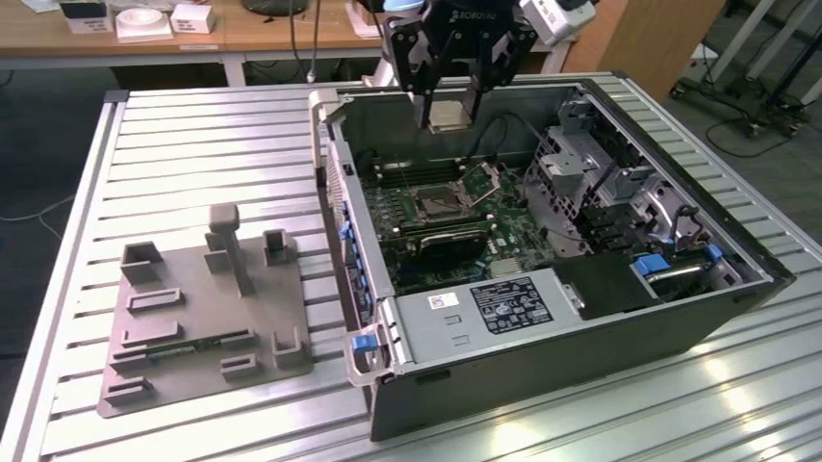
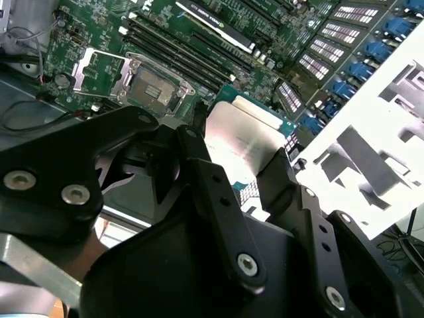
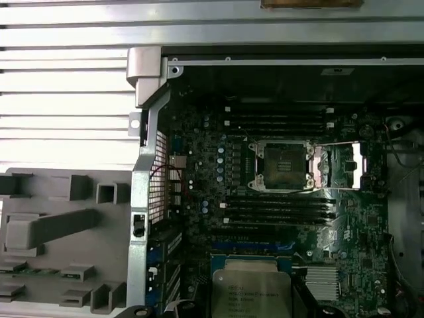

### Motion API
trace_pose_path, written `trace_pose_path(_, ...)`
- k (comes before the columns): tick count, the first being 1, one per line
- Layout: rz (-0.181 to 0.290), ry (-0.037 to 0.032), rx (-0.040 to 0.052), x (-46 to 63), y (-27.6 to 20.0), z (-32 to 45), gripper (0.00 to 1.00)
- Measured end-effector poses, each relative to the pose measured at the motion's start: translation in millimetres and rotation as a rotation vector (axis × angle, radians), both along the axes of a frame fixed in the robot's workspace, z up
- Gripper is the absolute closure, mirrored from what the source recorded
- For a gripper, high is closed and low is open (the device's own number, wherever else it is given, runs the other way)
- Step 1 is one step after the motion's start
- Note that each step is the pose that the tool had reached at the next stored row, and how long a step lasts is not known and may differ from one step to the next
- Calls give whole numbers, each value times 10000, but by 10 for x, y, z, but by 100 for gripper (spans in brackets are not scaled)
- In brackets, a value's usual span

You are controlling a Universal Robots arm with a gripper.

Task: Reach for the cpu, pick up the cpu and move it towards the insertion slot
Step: 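Pick up the cpu and move it towards the insertion slot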

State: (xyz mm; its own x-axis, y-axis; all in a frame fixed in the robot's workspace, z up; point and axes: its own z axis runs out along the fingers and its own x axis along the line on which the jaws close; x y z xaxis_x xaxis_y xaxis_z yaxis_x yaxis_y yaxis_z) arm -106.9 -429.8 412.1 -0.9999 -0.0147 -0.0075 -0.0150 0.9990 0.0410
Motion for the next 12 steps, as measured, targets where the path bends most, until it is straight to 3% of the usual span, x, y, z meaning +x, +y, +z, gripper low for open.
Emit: trace_pose_path(12,-1,0,0,96,89,-13,45)
